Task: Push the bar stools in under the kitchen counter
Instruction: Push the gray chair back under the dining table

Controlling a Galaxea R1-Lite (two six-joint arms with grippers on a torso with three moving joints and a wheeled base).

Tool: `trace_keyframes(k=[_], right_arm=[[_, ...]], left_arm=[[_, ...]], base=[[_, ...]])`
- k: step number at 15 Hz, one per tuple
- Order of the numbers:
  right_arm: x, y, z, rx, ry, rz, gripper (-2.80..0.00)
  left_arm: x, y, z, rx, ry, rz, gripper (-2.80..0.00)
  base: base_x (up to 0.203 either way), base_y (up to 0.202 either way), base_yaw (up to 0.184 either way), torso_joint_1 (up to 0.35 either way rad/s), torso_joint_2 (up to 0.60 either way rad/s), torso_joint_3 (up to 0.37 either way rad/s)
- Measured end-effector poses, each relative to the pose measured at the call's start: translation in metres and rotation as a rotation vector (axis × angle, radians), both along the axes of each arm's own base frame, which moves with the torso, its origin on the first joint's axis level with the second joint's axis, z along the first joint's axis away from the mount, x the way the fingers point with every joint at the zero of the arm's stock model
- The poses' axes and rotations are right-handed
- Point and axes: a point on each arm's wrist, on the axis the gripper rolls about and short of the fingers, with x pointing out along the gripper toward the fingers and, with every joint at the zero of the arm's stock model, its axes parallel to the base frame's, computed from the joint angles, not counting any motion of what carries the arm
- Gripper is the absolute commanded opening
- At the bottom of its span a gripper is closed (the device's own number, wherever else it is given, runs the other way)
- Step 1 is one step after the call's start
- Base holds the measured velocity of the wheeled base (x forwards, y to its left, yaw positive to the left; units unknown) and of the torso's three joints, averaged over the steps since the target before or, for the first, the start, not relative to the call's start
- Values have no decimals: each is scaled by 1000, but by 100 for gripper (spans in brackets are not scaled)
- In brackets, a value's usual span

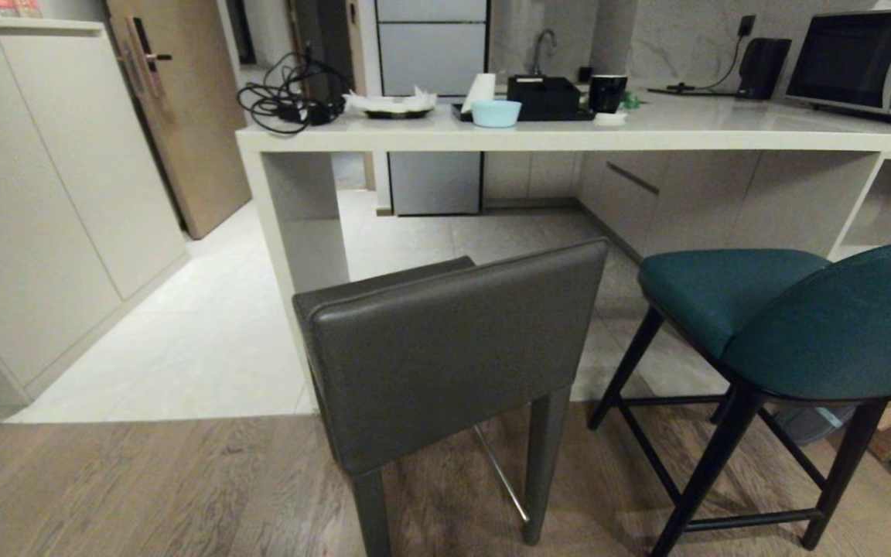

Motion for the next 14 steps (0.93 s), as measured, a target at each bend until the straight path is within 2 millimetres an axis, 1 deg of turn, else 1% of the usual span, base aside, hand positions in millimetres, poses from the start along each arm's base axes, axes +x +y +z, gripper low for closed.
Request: trace_keyframes(k=[8,14], right_arm=[[0,0,0,3,0,1,-280],[0,0,0,2,0,0,-280]], left_arm=[[0,0,0,1,0,2,-280],[0,0,0,1,-1,2,-280]], base=[[0,7,0,1,0,0],[176,0,0,3,4,2]])
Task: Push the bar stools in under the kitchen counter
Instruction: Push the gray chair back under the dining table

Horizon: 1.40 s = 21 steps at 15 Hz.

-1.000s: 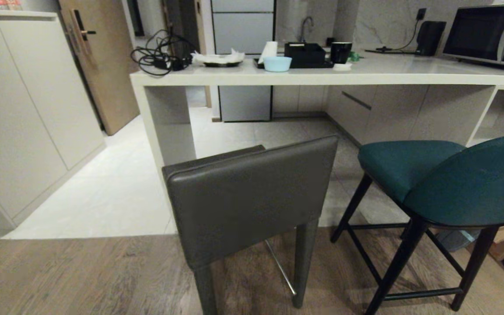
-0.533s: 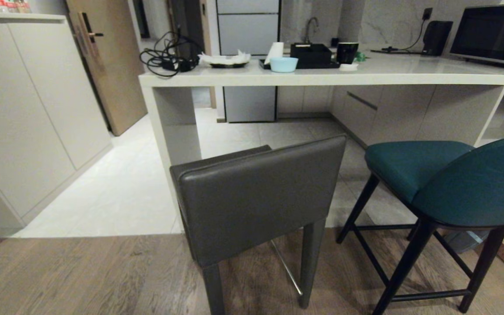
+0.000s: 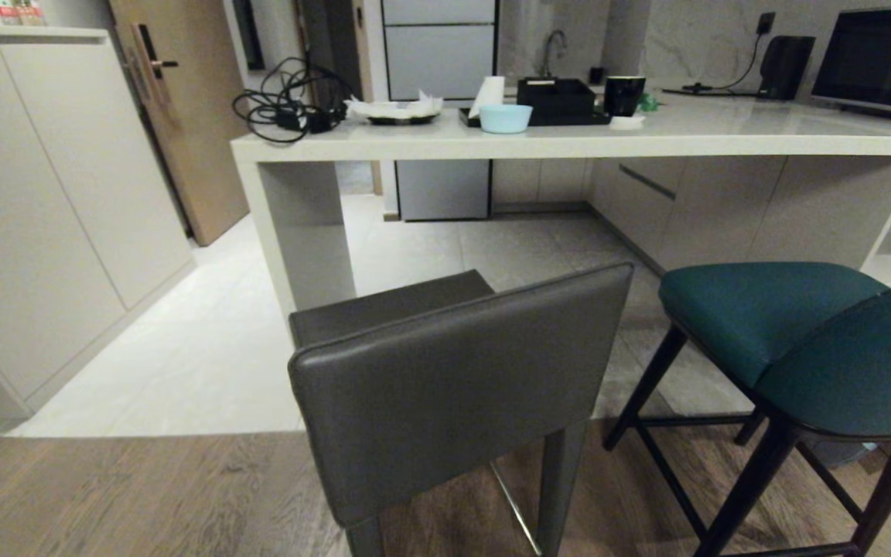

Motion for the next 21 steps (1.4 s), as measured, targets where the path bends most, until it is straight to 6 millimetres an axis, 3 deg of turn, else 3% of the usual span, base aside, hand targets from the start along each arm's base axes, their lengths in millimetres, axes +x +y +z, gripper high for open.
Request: trace_keyframes(k=[8,10,13,16,21], right_arm=[[0,0,0,-8,17,16,-280],[3,1,3,-26,66,45,-280],[16,2,43,50,78,125,-280],[58,4,84,84,109,157,-280],[174,8,120,91,69,196,-280]], left_arm=[[0,0,1,-6,5,12,-280],[-3,1,16,-27,6,39,-280],[8,1,50,-66,37,54,-280],[45,1,82,-85,54,60,-280],[135,-5,104,-158,59,81,-280]], base=[[12,0,1,2,0,0],[0,0,0,0,0,0],[0,0,0,0,0,0],[0,0,0,0,0,0],[0,0,0,0,0,0]])
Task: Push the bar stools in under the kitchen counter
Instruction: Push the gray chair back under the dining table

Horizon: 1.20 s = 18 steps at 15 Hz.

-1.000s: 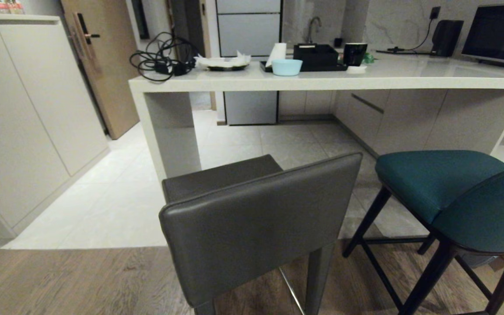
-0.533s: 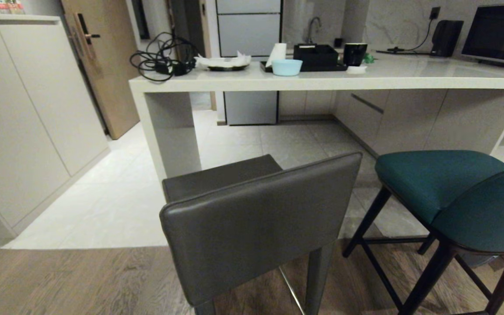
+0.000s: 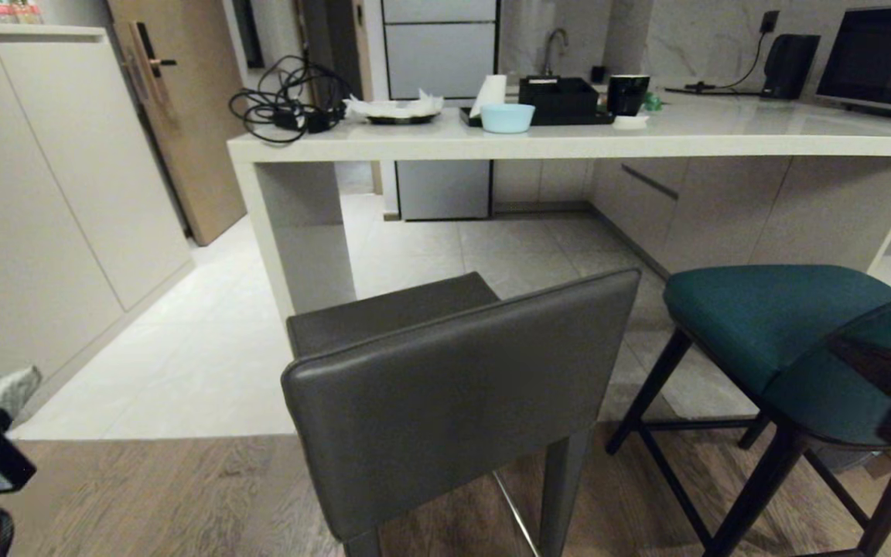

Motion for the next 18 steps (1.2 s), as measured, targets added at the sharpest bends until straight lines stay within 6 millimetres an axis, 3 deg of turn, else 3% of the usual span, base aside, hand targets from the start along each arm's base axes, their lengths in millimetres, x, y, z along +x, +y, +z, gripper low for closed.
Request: trace_keyframes(k=[2,4,8,13,18], right_arm=[[47,5,14,65,-77,47,-280],[89,10,16,115,-103,89,-280],[156,19,-9,138,-95,212,-280],[210,53,-50,143,-72,401,-280],[238,76,-60,261,-39,473,-280]], left_arm=[[28,-22,-3,-84,6,-5,-280],[42,-52,-11,-149,18,0,-280],[47,-84,-29,-156,73,2,-280],[48,-94,-50,-98,165,-31,-280],[61,-107,-55,-81,190,-40,-280]], base=[[0,0,0,0,0,0],[0,0,0,0,0,0],[0,0,0,0,0,0],[0,0,0,0,0,0],[0,0,0,0,0,0]])
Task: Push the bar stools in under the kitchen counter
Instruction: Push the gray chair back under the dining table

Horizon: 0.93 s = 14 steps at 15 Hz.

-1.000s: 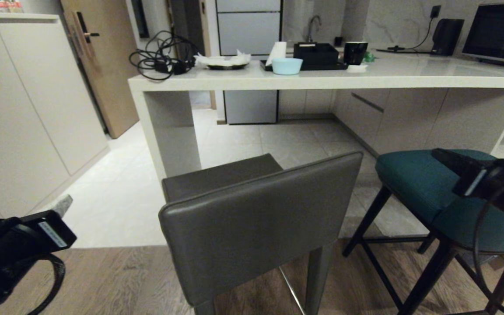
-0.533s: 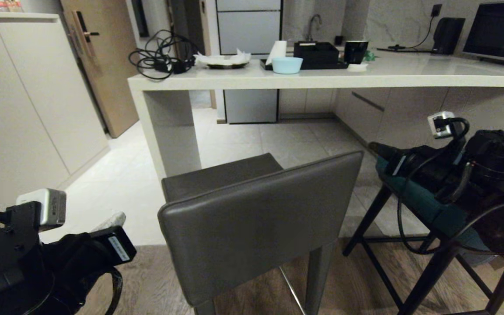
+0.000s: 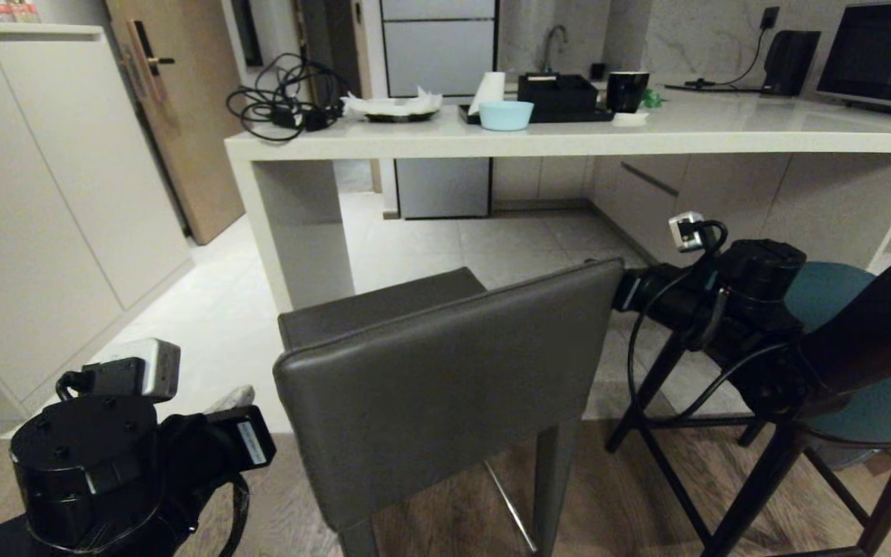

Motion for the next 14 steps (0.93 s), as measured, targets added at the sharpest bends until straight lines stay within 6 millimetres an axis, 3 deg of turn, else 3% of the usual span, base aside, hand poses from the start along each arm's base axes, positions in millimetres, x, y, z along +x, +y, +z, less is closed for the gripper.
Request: trace_keyframes(k=[8,14], right_arm=[[-11,8,-14,7,5,26,-280],[-51,27,-3,7,1,92,-280]], left_arm=[[23,-28,-11,8,36,-34,-280],[48,-33,-13,12,39,18,-280]], base=[[0,0,0,0,0,0],[0,0,0,0,0,0]])
